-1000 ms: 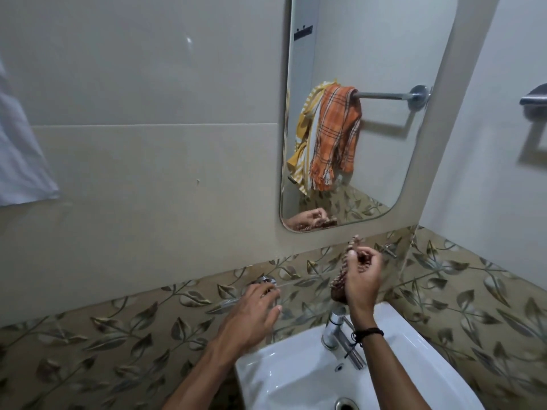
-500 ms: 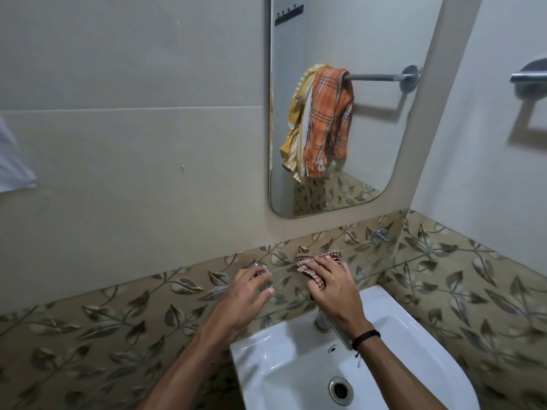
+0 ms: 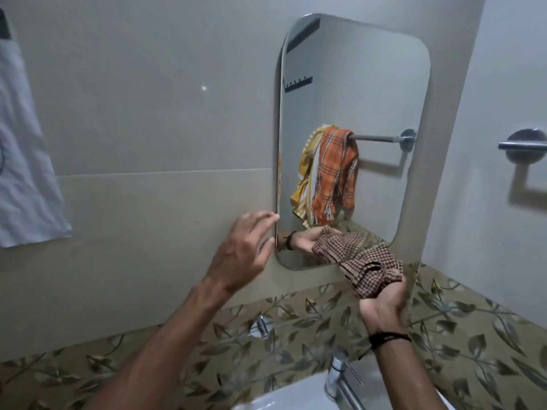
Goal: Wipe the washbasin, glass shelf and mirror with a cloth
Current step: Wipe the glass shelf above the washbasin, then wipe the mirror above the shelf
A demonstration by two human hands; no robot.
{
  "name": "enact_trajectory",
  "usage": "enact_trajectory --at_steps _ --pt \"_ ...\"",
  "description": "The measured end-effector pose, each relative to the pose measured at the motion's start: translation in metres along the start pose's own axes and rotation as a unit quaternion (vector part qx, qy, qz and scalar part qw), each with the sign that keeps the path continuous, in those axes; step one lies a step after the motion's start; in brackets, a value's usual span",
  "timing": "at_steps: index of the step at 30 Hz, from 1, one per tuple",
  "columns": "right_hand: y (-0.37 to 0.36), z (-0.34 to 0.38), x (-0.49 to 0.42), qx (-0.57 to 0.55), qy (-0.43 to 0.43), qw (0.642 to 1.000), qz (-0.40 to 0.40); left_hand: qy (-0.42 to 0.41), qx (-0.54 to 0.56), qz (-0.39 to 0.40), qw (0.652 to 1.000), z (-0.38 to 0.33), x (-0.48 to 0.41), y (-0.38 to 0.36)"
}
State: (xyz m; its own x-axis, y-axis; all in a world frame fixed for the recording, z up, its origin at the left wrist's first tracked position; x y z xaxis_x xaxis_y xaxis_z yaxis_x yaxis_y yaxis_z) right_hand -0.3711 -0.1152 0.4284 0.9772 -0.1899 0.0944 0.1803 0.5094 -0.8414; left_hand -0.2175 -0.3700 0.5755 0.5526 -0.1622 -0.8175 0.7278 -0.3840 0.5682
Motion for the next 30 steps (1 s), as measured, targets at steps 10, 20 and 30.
enact_trajectory --at_steps 10,20,30 --pt "-0.129 -0.003 0.066 0.316 0.427 0.818 0.220 -0.114 -0.153 -0.154 0.970 -0.011 -0.115 0.052" --pt "-0.164 -0.058 0.081 0.539 0.654 0.489 0.204 -0.141 -0.199 -0.123 0.962 -0.003 -0.125 0.043" --pt "-0.218 -0.011 0.080 0.525 0.709 0.431 0.191 -0.134 -0.169 -0.158 0.964 -0.003 -0.123 0.046"
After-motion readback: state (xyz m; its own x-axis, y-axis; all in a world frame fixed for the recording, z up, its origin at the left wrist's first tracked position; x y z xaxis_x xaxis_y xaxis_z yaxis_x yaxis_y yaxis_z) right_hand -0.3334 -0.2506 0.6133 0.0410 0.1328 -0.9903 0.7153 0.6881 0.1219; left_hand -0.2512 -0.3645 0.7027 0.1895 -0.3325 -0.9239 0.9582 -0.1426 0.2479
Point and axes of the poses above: each hand's wrist, its own x-axis away from the middle knuckle, its own y-axis out of the back of the hand, z = x × y, the point moved 7 cm from there along -x, towards the middle knuckle, and after that the axes turned 3 degrees about x, right-handed, at the moved point
